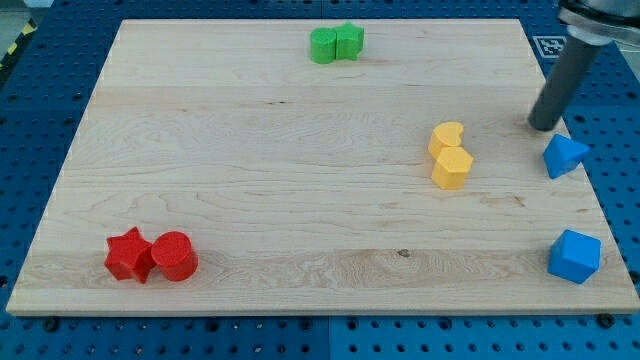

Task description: Push the blue triangle into the blue cube

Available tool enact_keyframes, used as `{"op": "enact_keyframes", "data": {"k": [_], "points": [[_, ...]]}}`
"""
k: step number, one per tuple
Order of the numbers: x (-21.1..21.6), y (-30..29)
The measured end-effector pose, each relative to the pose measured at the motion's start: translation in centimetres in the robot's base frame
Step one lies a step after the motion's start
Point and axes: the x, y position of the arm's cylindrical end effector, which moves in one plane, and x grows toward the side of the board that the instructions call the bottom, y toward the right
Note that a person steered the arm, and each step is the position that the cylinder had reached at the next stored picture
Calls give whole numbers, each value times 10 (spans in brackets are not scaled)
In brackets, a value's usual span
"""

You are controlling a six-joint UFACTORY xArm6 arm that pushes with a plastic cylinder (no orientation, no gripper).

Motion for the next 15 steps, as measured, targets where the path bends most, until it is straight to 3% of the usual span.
{"op": "enact_keyframes", "data": {"k": [2,4,6,9,11,12,15], "points": [[77,-35],[84,-35],[130,-35],[131,-35],[84,-35],[84,-59],[60,-205]]}}
